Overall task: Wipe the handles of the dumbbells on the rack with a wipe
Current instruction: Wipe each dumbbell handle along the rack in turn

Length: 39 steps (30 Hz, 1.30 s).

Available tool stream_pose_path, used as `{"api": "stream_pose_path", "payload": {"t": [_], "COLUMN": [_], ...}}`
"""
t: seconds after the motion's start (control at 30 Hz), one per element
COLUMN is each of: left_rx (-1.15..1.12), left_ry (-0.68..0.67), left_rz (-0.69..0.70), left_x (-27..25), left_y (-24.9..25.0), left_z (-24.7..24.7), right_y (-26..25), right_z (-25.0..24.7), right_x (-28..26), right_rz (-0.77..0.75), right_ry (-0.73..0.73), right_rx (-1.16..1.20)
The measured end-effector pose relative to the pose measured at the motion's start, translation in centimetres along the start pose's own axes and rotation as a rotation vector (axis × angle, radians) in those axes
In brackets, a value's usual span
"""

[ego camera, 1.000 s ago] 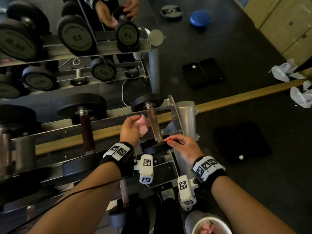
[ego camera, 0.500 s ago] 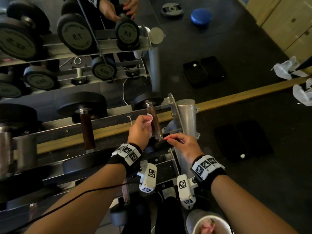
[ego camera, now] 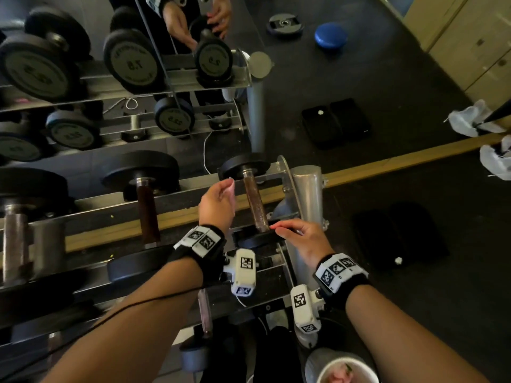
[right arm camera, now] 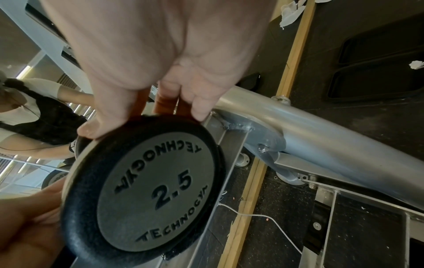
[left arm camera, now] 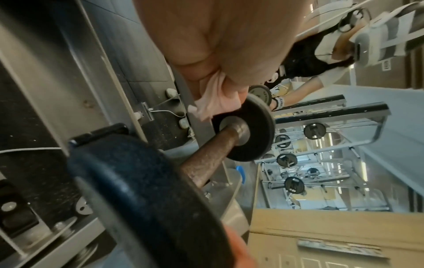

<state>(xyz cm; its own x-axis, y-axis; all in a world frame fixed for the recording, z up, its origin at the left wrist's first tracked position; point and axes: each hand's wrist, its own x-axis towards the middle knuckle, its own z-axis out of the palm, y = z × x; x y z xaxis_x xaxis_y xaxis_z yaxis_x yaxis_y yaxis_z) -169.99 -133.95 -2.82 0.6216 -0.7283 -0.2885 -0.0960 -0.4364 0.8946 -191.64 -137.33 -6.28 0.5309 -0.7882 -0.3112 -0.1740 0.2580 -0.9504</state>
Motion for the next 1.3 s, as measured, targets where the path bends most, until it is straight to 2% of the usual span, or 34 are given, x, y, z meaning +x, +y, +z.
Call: {"api": "stream_pose_path", "payload": {"t": [0.07,0.2,0.43,0.7,0.77,0.87,1.0,1.1,1.23,1.3], "left_rx": [0.064,0.159,0.439,0.364,0.446,0.565,0.426,0.279,-0.184,-0.432], "left_ry": [-0.015,-0.168,-0.259,-0.449,-0.530,-0.558,-0.504,-0.513,-0.291,-0.291], "left_rz": [0.023,0.091,0.254,0.149,0.146,0.150,0.059,0.072,0.029,0.015], "left_x": [0.7,0.0,-0.9,-3.4,-3.3,-2.9,-3.2,-3.6,-4.7,-6.1], "left_y": [0.4,0.1,0.0,-2.1,-2.0,-1.7,-1.9,-1.7,0.9,2.5], "left_z": [0.9,2.3,1.2,0.5,-0.3,-0.9,-1.3,-2.3,-5.0,-6.9], "right_y": [0.0,-0.1,0.1,-0.5,-0.5,-0.8,-1.8,-2.8,-5.4,-7.5], "right_z": [0.1,0.5,0.6,0.7,0.8,0.9,1.3,1.5,2.4,3.7], "right_x": [-0.1,-0.2,-0.2,-0.5,-0.6,-0.7,-1.5,-2.1,-4.2,-5.5], "right_rz": [-0.003,-0.010,-0.004,0.010,0.017,0.022,0.035,0.057,0.000,-0.020], "right_ry": [0.013,0.045,0.060,0.055,0.053,0.065,0.078,0.066,0.117,0.096], "right_rx": [0.019,0.069,0.050,0.019,-0.008,-0.058,-0.138,-0.252,-0.201,-0.153]}}
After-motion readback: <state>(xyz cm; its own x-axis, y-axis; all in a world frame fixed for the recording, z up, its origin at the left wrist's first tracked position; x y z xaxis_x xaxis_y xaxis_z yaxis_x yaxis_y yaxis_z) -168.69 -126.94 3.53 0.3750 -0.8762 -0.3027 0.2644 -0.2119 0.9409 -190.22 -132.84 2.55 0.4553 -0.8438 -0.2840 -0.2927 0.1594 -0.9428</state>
